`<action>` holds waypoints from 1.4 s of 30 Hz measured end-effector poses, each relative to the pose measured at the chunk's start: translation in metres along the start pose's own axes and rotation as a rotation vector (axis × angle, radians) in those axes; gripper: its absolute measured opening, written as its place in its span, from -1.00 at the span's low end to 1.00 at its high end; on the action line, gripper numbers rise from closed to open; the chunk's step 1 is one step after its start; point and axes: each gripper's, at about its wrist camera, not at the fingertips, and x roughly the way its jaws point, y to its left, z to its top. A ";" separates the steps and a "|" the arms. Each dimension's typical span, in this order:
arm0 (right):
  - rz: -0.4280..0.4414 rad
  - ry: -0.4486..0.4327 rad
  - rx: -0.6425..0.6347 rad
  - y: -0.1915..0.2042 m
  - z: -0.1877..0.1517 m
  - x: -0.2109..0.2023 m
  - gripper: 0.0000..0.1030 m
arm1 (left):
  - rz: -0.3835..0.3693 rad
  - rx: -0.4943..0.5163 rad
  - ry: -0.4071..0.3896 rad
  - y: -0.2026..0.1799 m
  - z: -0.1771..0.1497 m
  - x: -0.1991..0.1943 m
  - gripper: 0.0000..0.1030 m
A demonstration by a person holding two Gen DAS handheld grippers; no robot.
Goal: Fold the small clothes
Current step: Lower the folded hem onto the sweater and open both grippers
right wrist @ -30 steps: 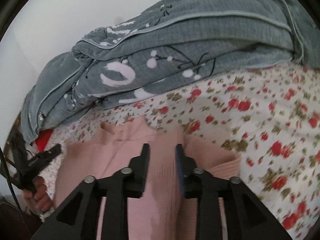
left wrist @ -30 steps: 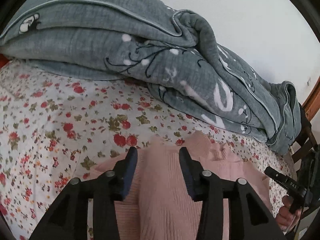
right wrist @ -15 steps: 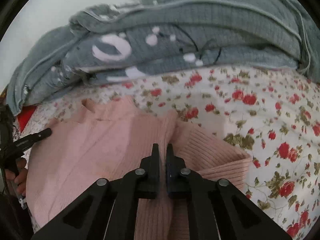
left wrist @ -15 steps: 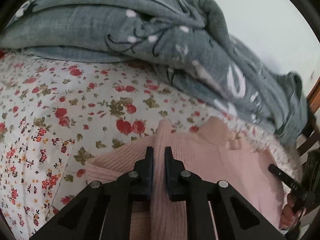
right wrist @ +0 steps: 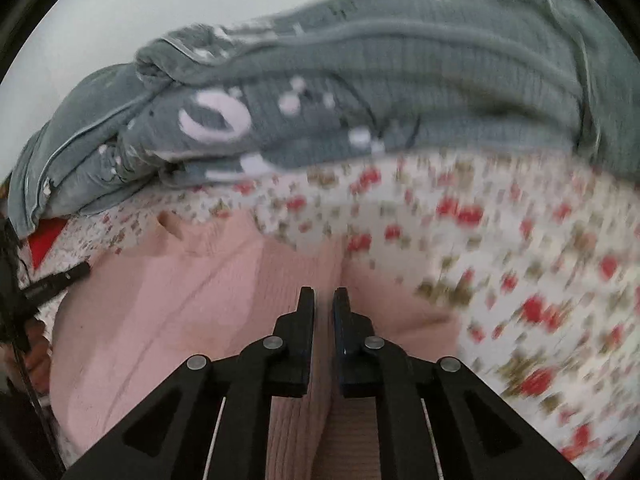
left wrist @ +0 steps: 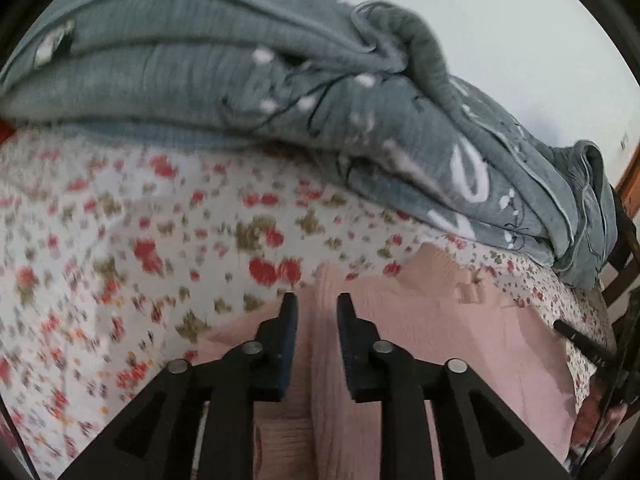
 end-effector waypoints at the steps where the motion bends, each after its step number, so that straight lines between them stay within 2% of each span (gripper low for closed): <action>1: -0.008 -0.016 -0.036 0.006 0.005 -0.006 -0.78 | -0.017 0.025 0.008 -0.005 0.004 -0.001 -0.49; 4: 0.040 -0.040 -0.105 0.022 0.014 -0.009 -0.63 | -0.067 0.107 0.012 -0.024 0.009 0.003 -0.49; 6: 0.072 0.005 -0.111 0.025 0.012 0.007 -0.61 | -0.058 0.148 0.025 -0.033 0.005 0.014 -0.49; 9: 0.023 0.105 -0.091 0.019 0.001 0.044 -0.61 | 0.009 0.158 0.078 -0.032 -0.005 0.036 -0.49; 10: 0.042 0.135 -0.059 0.012 -0.002 0.053 -0.62 | 0.006 0.144 0.089 -0.028 -0.007 0.040 -0.49; 12: 0.069 0.111 -0.009 0.003 -0.001 0.048 -0.68 | -0.030 0.105 0.085 -0.021 -0.007 0.041 -0.49; 15: 0.045 0.094 -0.020 0.005 -0.006 0.048 -0.67 | -0.057 0.069 0.087 -0.015 -0.011 0.046 -0.49; 42: 0.021 0.095 -0.059 0.010 -0.007 0.054 -0.66 | -0.032 0.104 0.077 -0.019 -0.014 0.045 -0.46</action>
